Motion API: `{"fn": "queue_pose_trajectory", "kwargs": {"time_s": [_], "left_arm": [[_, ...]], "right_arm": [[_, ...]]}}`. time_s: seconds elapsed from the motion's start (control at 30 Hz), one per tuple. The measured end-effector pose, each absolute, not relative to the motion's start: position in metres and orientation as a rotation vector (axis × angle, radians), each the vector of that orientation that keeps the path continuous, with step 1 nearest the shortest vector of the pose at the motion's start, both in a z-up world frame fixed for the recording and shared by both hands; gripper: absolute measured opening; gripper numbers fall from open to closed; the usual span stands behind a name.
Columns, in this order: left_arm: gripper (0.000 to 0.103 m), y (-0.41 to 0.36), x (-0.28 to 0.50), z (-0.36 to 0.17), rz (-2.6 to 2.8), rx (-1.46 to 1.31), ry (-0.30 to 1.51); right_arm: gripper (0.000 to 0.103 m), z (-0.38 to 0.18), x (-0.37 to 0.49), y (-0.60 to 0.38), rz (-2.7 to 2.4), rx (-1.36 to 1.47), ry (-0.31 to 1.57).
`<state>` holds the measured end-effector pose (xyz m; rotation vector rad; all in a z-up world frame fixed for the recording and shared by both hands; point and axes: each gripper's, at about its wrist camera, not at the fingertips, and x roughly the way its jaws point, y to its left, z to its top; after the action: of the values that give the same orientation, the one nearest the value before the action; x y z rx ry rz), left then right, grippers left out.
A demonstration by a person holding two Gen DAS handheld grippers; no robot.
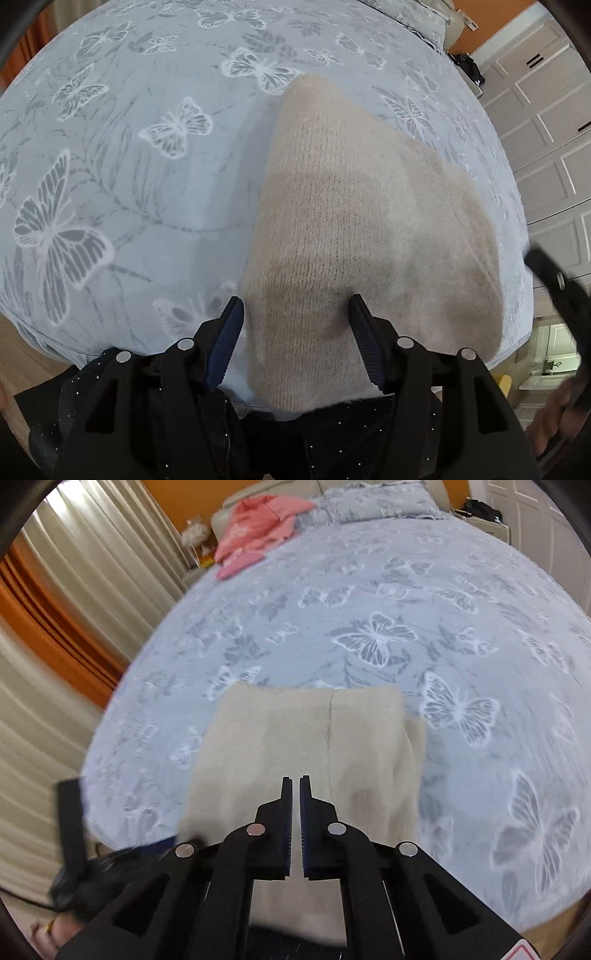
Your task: Fold small clothes
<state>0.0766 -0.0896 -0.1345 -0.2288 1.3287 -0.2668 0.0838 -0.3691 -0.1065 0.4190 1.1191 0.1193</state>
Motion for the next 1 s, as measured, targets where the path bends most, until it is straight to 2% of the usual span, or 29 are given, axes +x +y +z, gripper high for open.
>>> {"fn": "queue_pose_trajectory", "kwargs": {"time_s": [0.07, 0.1, 0.2, 0.33, 0.5, 0.6, 0.63, 0.73, 0.77, 0.8, 0.87, 0.93, 1.0], "left_arm": [[0.058, -0.092, 0.074, -0.137, -0.261, -0.206, 1.327], [0.059, -0.095, 0.074, -0.139, -0.260, -0.189, 1.321], [0.062, -0.101, 0.073, -0.139, -0.276, -0.132, 1.311], [0.062, -0.103, 0.073, -0.141, -0.269, -0.085, 1.307], [0.064, -0.104, 0.076, -0.146, -0.272, -0.101, 1.319], [0.067, -0.104, 0.075, -0.146, -0.265, -0.103, 1.326], [0.067, -0.103, 0.074, -0.146, -0.264, -0.104, 1.325], [0.067, -0.102, 0.074, -0.143, -0.264, -0.106, 1.325], [0.067, -0.101, 0.074, -0.141, -0.267, -0.115, 1.326], [0.067, -0.100, 0.074, -0.139, -0.273, -0.131, 1.326], [0.069, -0.094, 0.075, -0.128, -0.302, -0.216, 1.300], [0.079, -0.083, 0.081, -0.114, -0.313, -0.321, 1.244], [0.082, -0.078, 0.090, -0.108, -0.308, -0.370, 1.206]], "right_arm": [[0.000, -0.161, 0.104, -0.374, 0.050, 0.407, 1.266], [0.000, -0.171, 0.096, -0.379, 0.055, 0.432, 1.276], [0.000, -0.153, 0.095, -0.396, 0.051, 0.594, 1.222], [0.004, -0.118, 0.076, -0.394, 0.065, 0.586, 1.128], [0.000, -0.172, 0.069, -0.399, 0.034, 0.628, 1.231], [0.000, -0.151, 0.066, -0.410, 0.025, 0.703, 1.190], [0.004, -0.142, 0.064, -0.408, 0.030, 0.688, 1.173], [0.030, -0.124, 0.050, -0.406, 0.025, 0.631, 1.149], [0.049, -0.120, 0.044, -0.407, 0.022, 0.625, 1.134], [0.064, -0.118, 0.039, -0.408, -0.001, 0.605, 1.129], [0.066, -0.122, 0.041, -0.411, -0.030, 0.570, 1.139], [0.066, -0.130, 0.048, -0.415, -0.032, 0.594, 1.164], [0.065, -0.140, 0.060, -0.414, -0.005, 0.632, 1.170]]}}
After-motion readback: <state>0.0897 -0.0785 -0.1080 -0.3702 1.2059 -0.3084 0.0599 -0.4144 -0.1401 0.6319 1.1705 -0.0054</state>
